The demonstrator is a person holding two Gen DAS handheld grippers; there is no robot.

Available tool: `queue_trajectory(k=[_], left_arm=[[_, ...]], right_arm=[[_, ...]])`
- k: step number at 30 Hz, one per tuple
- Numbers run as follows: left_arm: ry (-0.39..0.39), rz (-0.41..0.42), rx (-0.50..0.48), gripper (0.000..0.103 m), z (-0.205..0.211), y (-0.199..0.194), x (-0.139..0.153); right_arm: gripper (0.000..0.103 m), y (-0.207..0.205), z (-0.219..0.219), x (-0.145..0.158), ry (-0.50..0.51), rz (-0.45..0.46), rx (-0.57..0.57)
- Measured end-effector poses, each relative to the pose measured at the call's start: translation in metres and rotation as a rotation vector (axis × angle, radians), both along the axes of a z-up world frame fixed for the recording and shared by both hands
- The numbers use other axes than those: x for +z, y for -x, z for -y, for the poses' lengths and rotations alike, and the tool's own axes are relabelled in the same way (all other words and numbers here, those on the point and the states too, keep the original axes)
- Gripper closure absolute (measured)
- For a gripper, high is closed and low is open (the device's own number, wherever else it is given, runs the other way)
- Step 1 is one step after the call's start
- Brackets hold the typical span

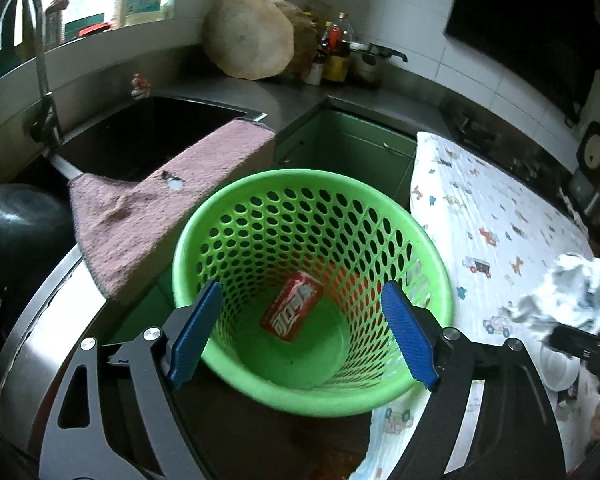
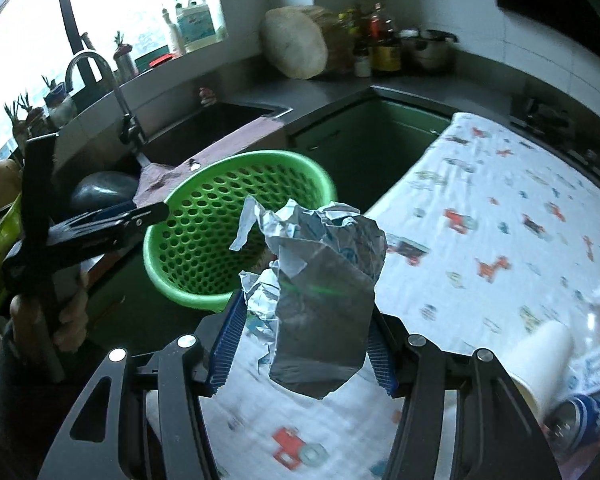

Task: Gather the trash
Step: 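Carry the crumpled foil to the green basket and release it with the right gripper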

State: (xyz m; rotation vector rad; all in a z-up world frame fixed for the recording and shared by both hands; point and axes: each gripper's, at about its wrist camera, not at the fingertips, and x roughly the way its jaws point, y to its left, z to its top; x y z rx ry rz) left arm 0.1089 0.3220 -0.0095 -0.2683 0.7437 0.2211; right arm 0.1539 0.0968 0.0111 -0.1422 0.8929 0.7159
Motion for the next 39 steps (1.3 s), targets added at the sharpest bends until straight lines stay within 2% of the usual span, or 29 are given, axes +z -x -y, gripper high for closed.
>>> queue_trajectory(k=[8,14,16,18,20,21,26,39], left_arm=[[-0.033,0.020,0.043,0.020,-0.004,0.027,0.007],[-0.019,0.024,0.067,0.019,-0.013,0.042,0.007],[-0.016,0.024,0.074,0.019,-0.015,0.045,0.006],[-0.010,0.021,0.079,0.019,-0.017,0.047,0.005],[-0.003,0.018,0.085,0.019,-0.018,0.048,0.003],[0.001,0.016,0.086,0.019,-0.018,0.048,0.002],[0.007,0.013,0.087,0.019,-0.017,0.048,0.000],[-0.006,0.042,0.029,0.019,0.018,0.047,0.014]], right_arm=[[0.048,-0.010,-0.055,-0.015,0.008,-0.016,0.073],[0.048,-0.024,-0.084,-0.034,0.002,-0.078,0.108],[0.046,-0.027,-0.092,-0.038,0.009,-0.083,0.113],[0.037,-0.029,-0.098,-0.042,0.004,-0.086,0.120],[0.033,-0.032,-0.101,-0.041,0.003,-0.073,0.115],[0.029,-0.032,-0.102,-0.041,0.000,-0.072,0.115],[0.026,-0.032,-0.095,-0.034,-0.014,-0.068,0.111],[0.026,-0.006,-0.022,-0.006,-0.020,0.005,-0.002]])
